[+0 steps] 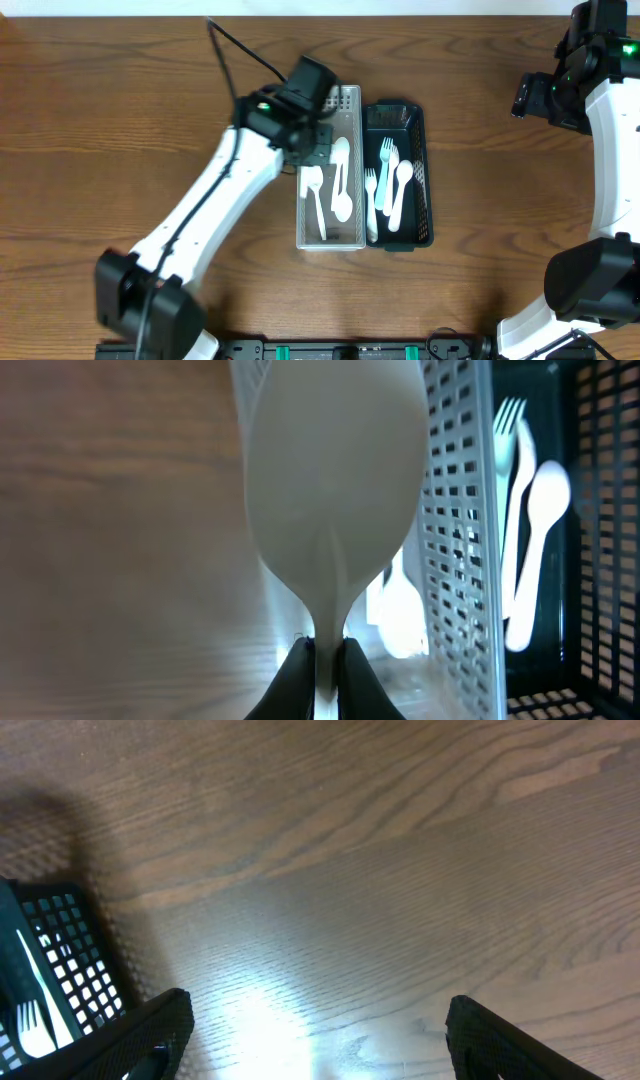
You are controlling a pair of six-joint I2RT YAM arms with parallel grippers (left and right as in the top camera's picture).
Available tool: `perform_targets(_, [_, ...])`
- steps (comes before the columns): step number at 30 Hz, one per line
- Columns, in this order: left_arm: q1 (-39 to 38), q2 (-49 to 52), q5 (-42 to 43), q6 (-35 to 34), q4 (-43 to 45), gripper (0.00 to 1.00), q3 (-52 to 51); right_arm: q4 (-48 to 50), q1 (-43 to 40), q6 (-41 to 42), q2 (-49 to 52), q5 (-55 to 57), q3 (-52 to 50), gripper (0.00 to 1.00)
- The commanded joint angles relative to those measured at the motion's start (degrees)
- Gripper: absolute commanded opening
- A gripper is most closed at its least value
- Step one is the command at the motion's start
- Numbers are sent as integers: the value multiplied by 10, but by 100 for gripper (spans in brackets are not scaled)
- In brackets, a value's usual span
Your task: Pack container
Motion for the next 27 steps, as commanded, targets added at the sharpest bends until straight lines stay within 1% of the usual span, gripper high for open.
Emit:
perform_targets(1, [-20, 41, -4, -53, 1, 6, 1, 0, -3, -8, 4, 7, -2, 84])
perform_targets(4, [-36, 70, -4, -53, 7, 7, 1, 0, -3, -8, 4, 7, -2, 84])
perform_targets(7, [-40, 90, -4, -50, 16, 17, 1, 0, -3, -8, 4, 7, -2, 85])
perform_targets(8, [-39, 92, -5, -49, 19, 17, 1, 0, -3, -8, 4, 7, -2, 85])
perform_targets(10, [-33, 90, -5, -44, 22, 27, 2, -1, -3, -9, 4, 7, -2, 85])
perform_targets(11, [-29, 89, -5, -34, 21, 35, 5, 0, -3, -9, 4, 7, -2, 84])
perform_targets(13, [-20, 82, -5, -7, 16, 64, 15, 1, -3, -11, 4, 7, -2, 85])
perform_targets(14, [-16, 79, -5, 7, 14, 74, 21, 2, -3, -12, 4, 7, -2, 86])
perform_targets(16, [2, 61, -23, 29, 13, 89, 39, 16, -3, -16, 4, 7, -2, 90])
perform_targets(17, [8, 55, -32, 29, 14, 93, 42, 23, -2, -18, 4, 4, -2, 93])
perform_targets(18, [19, 44, -49, 29, 17, 98, 48, 35, -2, -21, 4, 0, -2, 98])
perform_targets(19, [31, 34, -65, 29, 22, 98, 52, 53, 0, -27, 4, -7, -2, 99])
perform_targets(22, [82, 3, -100, 35, 55, 98, 58, 123, 3, -32, 4, -47, -2, 99])
perform_targets(24, [127, -12, -99, 64, 95, 98, 58, 183, 3, -32, 4, -91, -2, 99])
perform_targets(27, [199, -19, -99, 68, 157, 98, 58, 296, 8, -33, 5, -125, -2, 99])
